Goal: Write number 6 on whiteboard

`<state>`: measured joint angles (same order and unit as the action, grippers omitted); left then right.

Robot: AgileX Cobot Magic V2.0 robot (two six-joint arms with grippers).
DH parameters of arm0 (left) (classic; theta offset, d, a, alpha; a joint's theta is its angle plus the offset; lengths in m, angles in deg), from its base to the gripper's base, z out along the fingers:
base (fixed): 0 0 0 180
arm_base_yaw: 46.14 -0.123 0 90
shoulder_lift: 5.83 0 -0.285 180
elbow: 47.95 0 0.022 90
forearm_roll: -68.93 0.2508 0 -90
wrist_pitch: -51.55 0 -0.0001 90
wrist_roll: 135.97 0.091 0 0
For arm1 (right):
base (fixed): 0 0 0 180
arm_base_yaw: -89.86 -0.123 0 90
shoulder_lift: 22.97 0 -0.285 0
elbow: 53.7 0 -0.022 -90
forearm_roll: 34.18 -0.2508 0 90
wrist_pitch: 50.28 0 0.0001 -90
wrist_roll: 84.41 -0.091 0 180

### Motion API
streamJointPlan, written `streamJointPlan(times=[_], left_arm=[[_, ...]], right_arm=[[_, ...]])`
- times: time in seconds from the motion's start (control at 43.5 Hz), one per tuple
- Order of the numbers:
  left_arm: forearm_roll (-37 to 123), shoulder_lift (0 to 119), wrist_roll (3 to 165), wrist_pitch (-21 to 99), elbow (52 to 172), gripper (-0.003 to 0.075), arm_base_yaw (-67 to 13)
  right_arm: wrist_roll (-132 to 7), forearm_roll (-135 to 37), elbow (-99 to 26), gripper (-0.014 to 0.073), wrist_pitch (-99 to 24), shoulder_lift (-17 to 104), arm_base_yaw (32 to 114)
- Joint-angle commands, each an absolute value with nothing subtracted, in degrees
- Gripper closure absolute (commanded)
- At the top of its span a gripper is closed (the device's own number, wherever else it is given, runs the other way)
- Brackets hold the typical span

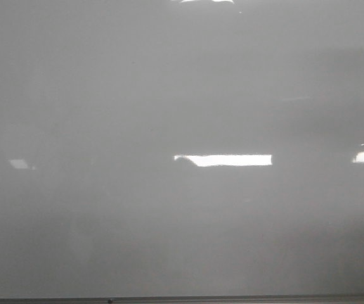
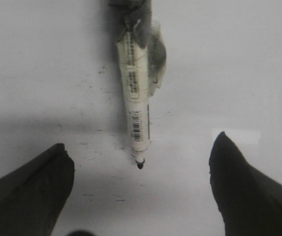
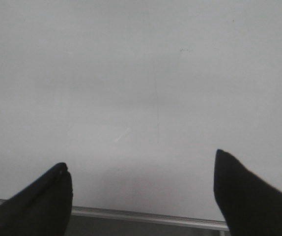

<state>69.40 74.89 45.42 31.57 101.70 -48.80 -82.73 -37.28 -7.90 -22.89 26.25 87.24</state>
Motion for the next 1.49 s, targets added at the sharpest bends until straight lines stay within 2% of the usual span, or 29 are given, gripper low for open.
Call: streamJointPlan(times=[0.0,0.207,0.322,0.598,0.805,1.011,1.126,1.31,1.471], left_arm=[[68.9,76.3,44.9,37.7,104.2,0.0167,-48.7],[68.9,80.3,44.9,44.3,104.2,0.0167,-48.7],[68.9,81.5,44.9,47.1,104.2,0.0198,-48.7],[68.9,83.8,44.9,48.5,104.2,0.0332,-48.7],[68.9,85.4,44.9,48.4,104.2,0.0404,-48.7],[68.9,85.4,44.9,47.6,104.2,0.0573,-48.7],[68.9,84.1,44.9,45.0,104.2,0.0648,-48.7],[69.7,78.0,45.6,36.2,104.3,0.0721,-48.7],[69.7,72.3,52.6,18.7,109.4,0.0741,-47.2]], right_arm=[[-82.5,-36.6,-9.5,-0.0017,-27.0,26.5,87.7],[-82.5,-36.6,-9.5,-0.0017,-27.0,26.5,87.7],[-82.5,-36.6,-9.5,-0.0017,-26.9,26.5,87.7],[-82.5,-36.6,-9.5,-0.0017,-26.9,26.5,87.7],[-82.5,-36.6,-9.5,-0.0017,-26.9,26.5,87.7],[-82.5,-36.6,-9.5,-0.0017,-26.9,26.5,87.7],[-82.5,-36.6,-9.5,-0.0017,-27.0,26.5,87.7],[-82.5,-36.7,-9.5,-0.0017,-27.0,26.5,87.7],[-82.5,-41.6,-11.4,-0.0007,-24.2,27.0,87.7]])
